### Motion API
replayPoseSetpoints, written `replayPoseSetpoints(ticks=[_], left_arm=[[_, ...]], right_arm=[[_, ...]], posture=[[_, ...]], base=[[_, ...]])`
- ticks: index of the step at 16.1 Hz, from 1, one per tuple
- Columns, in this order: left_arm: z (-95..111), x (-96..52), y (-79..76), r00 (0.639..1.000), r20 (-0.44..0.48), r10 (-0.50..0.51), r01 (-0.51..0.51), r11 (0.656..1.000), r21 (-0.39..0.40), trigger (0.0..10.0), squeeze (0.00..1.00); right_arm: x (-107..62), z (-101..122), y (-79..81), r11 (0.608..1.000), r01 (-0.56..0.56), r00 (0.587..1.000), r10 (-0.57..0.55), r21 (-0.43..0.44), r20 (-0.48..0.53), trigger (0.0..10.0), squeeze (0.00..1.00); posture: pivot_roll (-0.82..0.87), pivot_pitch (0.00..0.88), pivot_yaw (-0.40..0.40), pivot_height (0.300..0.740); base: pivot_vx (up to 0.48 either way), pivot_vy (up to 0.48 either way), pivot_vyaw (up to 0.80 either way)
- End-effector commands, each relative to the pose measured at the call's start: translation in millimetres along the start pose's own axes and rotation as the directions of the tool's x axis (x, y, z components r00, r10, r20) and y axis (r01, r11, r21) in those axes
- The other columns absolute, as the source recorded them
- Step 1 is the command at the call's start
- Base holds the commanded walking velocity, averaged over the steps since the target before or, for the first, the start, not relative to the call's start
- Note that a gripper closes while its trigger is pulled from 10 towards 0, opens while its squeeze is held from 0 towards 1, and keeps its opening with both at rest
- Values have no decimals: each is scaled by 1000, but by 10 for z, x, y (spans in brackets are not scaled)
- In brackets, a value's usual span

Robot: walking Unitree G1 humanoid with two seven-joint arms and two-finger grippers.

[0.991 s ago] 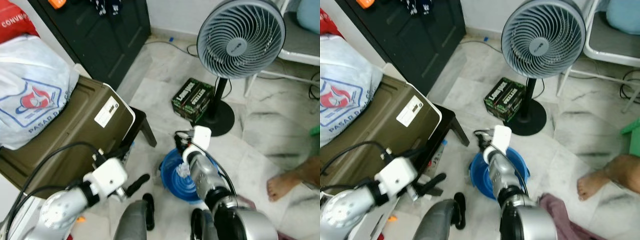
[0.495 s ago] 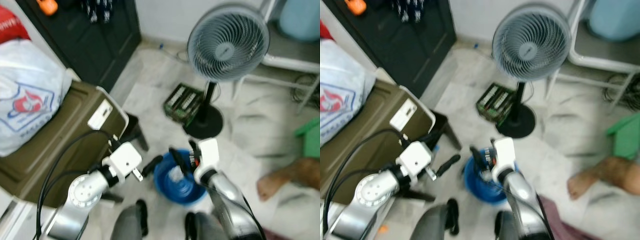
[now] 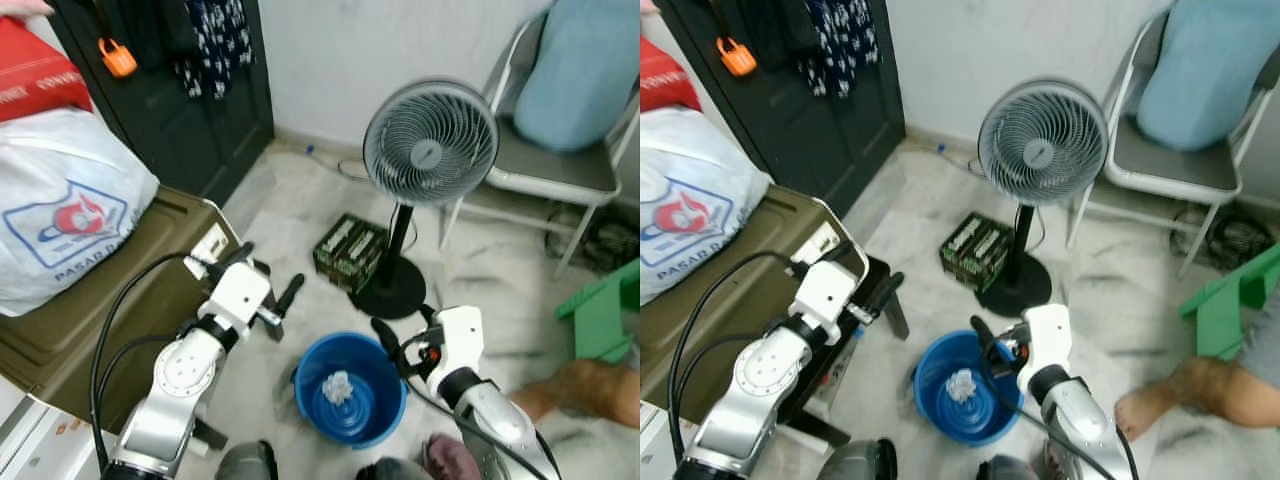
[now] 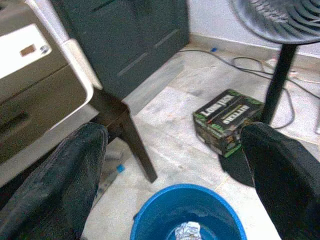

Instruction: Clean up the room

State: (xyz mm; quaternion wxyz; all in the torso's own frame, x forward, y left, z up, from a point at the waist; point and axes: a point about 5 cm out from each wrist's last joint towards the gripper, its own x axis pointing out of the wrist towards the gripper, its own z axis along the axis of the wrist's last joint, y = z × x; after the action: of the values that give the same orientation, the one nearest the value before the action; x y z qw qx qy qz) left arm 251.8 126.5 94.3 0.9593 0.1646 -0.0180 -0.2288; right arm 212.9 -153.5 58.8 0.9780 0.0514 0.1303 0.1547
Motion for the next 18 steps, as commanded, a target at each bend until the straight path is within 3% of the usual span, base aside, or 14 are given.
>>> replayPoseSetpoints(ticks=[1,4,7,11,13,16,18], left_arm=[[-57,-5,-17,1000,-13,13,-13,1000,2,10000,0],[-100,1,-66,998,-8,55,-55,998,-40,10000,0],[-159,-53,74,989,-31,142,-143,988,-54,10000,0],[-114,10,38,992,-17,122,-123,990,-76,10000,0],[-73,26,99,985,-1,171,-171,983,-69,10000,0],[-95,-24,189,960,-19,279,-279,955,-97,10000,0],[-65,22,183,959,-9,282,-281,955,-90,10000,0]], right_arm=[[14,53,-60,1000,24,1000,-25,17,11,10000,0],[156,45,-82,999,27,1000,-28,27,11,10000,0],[198,43,-100,999,45,999,-46,25,20,10000,0],[262,177,-49,1000,3,998,-3,0,70,10000,0],[394,378,-2,1000,-6,991,7,-10,133,10000,0],[392,526,1,999,12,982,-4,-43,189,10000,0],[379,518,-29,998,16,983,-6,-54,182,10000,0]], posture=[[-36,0,8,740],[-23,0,-9,740],[-26,0,1,740],[-10,0,-18,740],[-13,0,-12,740],[-29,0,4,740],[-31,0,-3,740]], base=[[0,0,0],[0,0,0],[0,0,0],[0,0,800],[0,0,800],[0,0,800],[0,0,800]])
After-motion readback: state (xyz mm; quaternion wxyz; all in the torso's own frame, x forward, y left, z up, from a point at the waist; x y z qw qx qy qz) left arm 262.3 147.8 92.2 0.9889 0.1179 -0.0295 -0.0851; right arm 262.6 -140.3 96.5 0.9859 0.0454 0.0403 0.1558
